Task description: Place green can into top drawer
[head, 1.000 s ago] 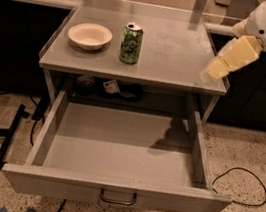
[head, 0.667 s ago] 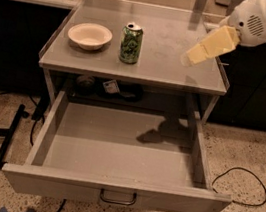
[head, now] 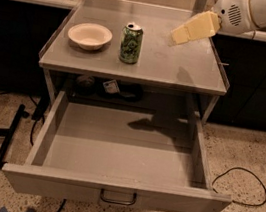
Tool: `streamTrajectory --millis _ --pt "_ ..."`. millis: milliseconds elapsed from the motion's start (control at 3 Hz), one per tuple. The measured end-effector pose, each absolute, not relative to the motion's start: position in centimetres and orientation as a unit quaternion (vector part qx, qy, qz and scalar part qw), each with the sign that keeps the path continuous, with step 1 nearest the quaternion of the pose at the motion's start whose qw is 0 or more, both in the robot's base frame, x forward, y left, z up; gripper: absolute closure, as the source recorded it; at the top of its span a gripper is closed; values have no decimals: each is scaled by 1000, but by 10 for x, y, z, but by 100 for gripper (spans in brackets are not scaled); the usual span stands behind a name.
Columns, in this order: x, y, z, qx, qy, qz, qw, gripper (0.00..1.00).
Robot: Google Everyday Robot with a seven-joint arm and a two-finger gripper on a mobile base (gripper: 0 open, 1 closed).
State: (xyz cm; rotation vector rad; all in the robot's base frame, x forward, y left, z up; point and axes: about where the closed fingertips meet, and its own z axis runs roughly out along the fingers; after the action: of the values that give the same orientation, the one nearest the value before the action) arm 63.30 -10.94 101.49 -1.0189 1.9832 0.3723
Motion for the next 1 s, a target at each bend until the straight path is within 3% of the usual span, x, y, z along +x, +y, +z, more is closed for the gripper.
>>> streamTrajectory --millis 667,1000 --pt "644 -104 1005 -383 800 147 439 0" --pt "681 -79 985 -353 800 152 461 0"
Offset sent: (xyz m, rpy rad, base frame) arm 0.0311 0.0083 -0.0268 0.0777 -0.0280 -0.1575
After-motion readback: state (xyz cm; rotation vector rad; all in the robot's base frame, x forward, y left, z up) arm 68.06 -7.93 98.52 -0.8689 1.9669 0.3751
